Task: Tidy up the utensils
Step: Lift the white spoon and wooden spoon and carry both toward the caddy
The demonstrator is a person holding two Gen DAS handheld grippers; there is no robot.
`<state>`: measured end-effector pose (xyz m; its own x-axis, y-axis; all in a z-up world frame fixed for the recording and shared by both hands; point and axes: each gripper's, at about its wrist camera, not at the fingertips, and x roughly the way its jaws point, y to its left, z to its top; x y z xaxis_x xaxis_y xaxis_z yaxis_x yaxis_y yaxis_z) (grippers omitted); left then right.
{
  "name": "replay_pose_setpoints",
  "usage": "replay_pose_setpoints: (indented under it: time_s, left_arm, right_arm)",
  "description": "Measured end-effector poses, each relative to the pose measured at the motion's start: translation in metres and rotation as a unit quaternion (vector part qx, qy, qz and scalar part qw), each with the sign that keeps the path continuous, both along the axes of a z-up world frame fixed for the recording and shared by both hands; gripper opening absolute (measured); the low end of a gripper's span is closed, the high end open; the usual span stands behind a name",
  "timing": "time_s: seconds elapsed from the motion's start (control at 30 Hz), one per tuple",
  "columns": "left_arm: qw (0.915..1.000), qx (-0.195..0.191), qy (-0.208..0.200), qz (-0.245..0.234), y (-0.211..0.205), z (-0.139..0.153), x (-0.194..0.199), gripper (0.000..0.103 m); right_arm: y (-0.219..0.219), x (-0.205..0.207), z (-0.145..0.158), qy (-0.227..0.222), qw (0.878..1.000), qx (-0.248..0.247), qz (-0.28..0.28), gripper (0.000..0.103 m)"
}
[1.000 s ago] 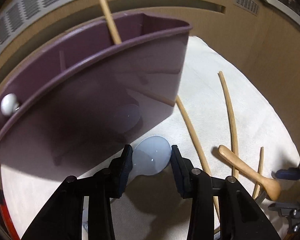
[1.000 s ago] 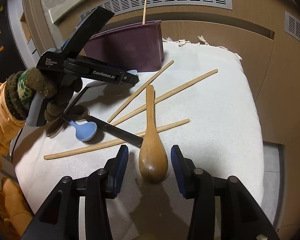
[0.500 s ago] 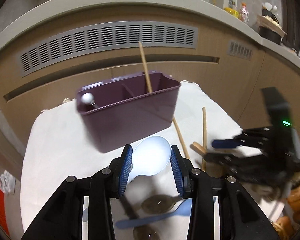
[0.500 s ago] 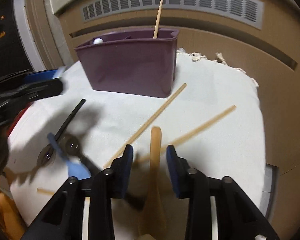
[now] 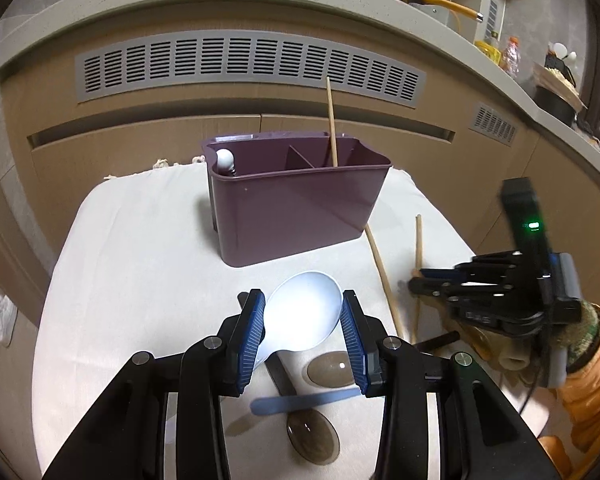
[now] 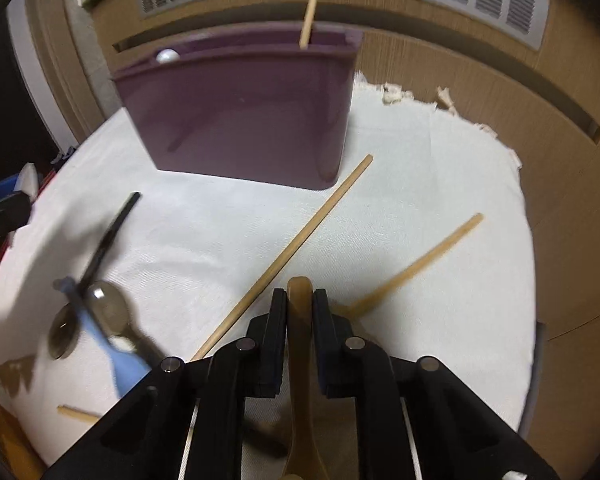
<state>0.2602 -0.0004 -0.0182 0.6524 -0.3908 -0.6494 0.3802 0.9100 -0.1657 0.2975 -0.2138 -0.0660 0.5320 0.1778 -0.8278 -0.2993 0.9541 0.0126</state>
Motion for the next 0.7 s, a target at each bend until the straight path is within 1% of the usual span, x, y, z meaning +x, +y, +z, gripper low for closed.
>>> replay_pose_setpoints:
  time_s: [0.17, 0.37, 0.5, 0.53, 0.63, 0.7]
  left_arm:
    - [0.9997, 0.002, -0.022, 0.002, -0.005, 0.014, -0.024, 0.040]
    - [0.9991, -0.019, -0.038, 0.004, -0.013, 0.029, -0.055, 0.040]
    - [0.9982, -0.034, -0.050, -0.003, -0.018, 0.045, -0.070, 0.040]
    - [0.9977, -0.040, -0.055, -0.004, -0.019, 0.052, -0.071, 0.040]
    - [0.9936, -0.079, -0.080, -0.013, -0.020, 0.089, -0.064, 0.040]
    - [0.9873, -0.114, -0.108, -0.025, -0.020, 0.123, -0.053, 0.040]
  right_arm:
    - [-0.012, -0.044, 0.039, -0.047, 0.998, 0.046, 0.005, 0.012]
    - [-0.015, -0.101, 0.079, -0.104, 0.991, 0.083, 0.018, 0.012]
    - [-0.015, -0.122, 0.104, -0.141, 0.985, 0.100, 0.024, 0.012]
    - [-0.016, -0.125, 0.112, -0.153, 0.983, 0.103, 0.025, 0.012]
    - [-0.013, -0.125, 0.145, -0.193, 0.975, 0.106, 0.032, 0.012]
    - [-0.011, -0.119, 0.182, -0.233, 0.966, 0.108, 0.042, 0.012]
